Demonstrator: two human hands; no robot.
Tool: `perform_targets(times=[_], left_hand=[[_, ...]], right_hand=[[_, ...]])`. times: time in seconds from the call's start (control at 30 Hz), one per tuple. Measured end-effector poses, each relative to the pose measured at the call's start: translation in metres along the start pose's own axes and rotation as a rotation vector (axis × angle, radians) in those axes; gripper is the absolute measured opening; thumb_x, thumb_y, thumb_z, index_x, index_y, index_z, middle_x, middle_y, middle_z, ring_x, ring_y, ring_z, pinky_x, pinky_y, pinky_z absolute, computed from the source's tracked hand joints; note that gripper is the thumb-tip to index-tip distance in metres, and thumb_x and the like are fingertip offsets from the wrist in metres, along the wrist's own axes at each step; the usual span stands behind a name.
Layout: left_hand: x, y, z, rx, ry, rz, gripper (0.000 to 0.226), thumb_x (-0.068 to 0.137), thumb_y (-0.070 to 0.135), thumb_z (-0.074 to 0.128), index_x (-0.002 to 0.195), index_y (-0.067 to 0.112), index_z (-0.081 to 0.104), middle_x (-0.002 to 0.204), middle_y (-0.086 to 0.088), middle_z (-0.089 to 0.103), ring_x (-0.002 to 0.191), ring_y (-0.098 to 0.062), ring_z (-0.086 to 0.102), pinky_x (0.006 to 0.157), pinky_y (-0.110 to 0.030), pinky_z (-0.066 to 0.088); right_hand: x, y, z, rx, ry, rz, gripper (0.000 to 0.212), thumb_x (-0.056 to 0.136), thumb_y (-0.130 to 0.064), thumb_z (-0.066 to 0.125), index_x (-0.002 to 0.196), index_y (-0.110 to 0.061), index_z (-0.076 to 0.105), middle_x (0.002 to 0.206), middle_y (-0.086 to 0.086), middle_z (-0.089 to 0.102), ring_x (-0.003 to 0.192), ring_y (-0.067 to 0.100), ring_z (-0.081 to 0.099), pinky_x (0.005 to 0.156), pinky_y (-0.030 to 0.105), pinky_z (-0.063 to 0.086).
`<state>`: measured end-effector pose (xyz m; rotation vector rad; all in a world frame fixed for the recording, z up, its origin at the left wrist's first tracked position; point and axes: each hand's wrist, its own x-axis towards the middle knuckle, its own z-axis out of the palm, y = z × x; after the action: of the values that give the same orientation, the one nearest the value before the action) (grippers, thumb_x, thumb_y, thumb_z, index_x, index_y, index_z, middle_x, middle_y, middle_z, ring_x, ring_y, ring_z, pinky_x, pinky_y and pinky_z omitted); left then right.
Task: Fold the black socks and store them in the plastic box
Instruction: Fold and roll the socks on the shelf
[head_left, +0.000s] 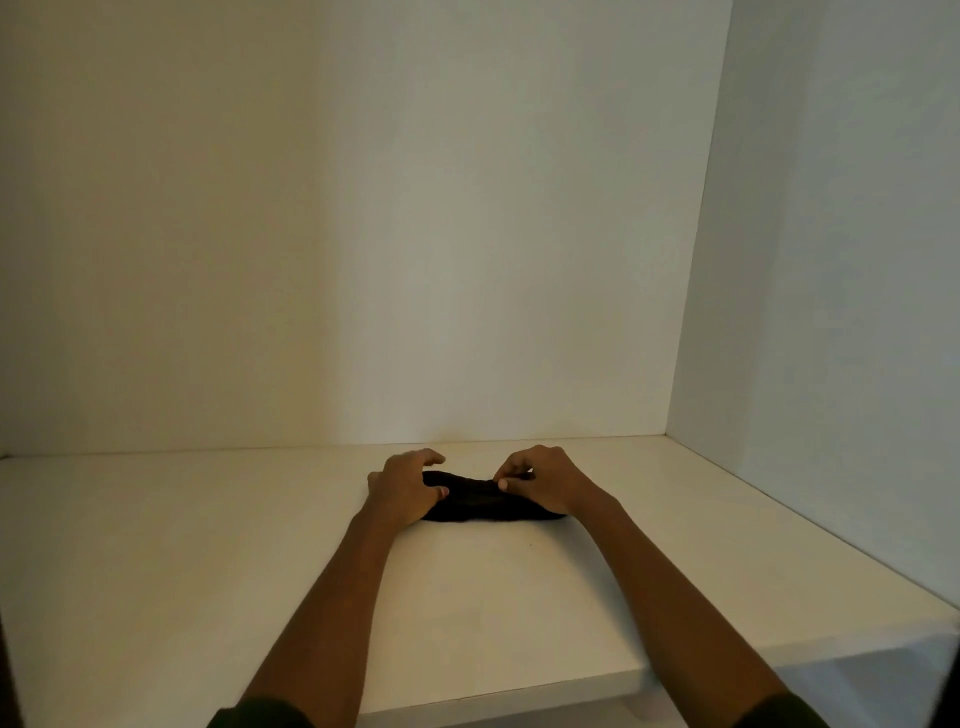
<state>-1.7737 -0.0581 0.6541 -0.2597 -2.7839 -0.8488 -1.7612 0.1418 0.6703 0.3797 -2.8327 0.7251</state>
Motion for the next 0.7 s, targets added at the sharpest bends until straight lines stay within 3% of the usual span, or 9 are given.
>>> perform_targets(times=[0.17,0.27,0.33,0.5,0.6,0.7], left_hand=[[0.0,-0.002,0.006,0.097,-0.132,0.022,0.049,0.099,0.027,0.044,0.147,0.022,0.035,0.149,-0.003,0.043,0.139,-0.023,0.037,0.113,-0.037,0.027],[-0.002,-0.003,0.007,0.083,-0.187,0.04,0.05,0.102,0.025,0.037,0.15,0.018,0.026,0.151,-0.01,0.039,0.14,-0.027,0.036,0.114,-0.035,0.029],[-0.005,-0.003,0.007,0.074,-0.207,0.03,0.051,0.103,0.024,0.034,0.152,0.017,0.022,0.153,-0.013,0.035,0.141,-0.029,0.032,0.115,-0.035,0.027],[-0.007,-0.001,0.008,0.071,-0.232,0.009,0.052,0.104,0.025,0.029,0.153,0.018,0.015,0.158,-0.015,0.021,0.147,-0.031,0.019,0.118,-0.037,0.019],[-0.008,0.001,0.008,0.08,-0.238,-0.001,0.052,0.104,0.025,0.028,0.153,0.017,0.013,0.16,-0.016,0.014,0.149,-0.032,0.012,0.119,-0.038,0.015],[-0.009,0.002,0.008,0.094,-0.238,0.0,0.052,0.104,0.024,0.026,0.153,0.016,0.013,0.16,-0.017,0.014,0.148,-0.033,0.013,0.118,-0.038,0.016]], right_hand=[[-0.001,0.003,0.002,0.0,0.018,0.015,0.02,0.085,-0.023,0.068,0.099,-0.009,0.072,0.093,0.005,0.069,0.086,0.011,0.054,0.064,0.009,0.036],[-0.001,0.004,0.001,-0.067,0.014,0.103,0.023,0.084,-0.034,0.067,0.096,-0.015,0.072,0.085,-0.005,0.06,0.087,0.011,0.05,0.081,0.025,0.033],[-0.001,0.006,-0.003,-0.112,0.047,0.167,0.026,0.085,-0.041,0.064,0.092,-0.017,0.07,0.086,-0.007,0.058,0.088,0.011,0.047,0.084,0.031,0.027],[-0.004,0.015,-0.015,-0.006,0.124,0.243,0.028,0.087,-0.047,0.058,0.07,-0.025,0.06,0.072,-0.009,0.062,0.084,0.012,0.055,0.088,0.037,0.033],[-0.006,0.019,-0.021,0.035,0.169,0.286,0.026,0.085,-0.047,0.061,0.072,-0.025,0.063,0.075,-0.007,0.063,0.086,0.013,0.055,0.097,0.042,0.033],[-0.009,0.025,-0.026,0.021,0.194,0.338,0.026,0.08,-0.048,0.067,0.074,-0.023,0.066,0.075,-0.007,0.063,0.084,0.012,0.053,0.096,0.043,0.031]])
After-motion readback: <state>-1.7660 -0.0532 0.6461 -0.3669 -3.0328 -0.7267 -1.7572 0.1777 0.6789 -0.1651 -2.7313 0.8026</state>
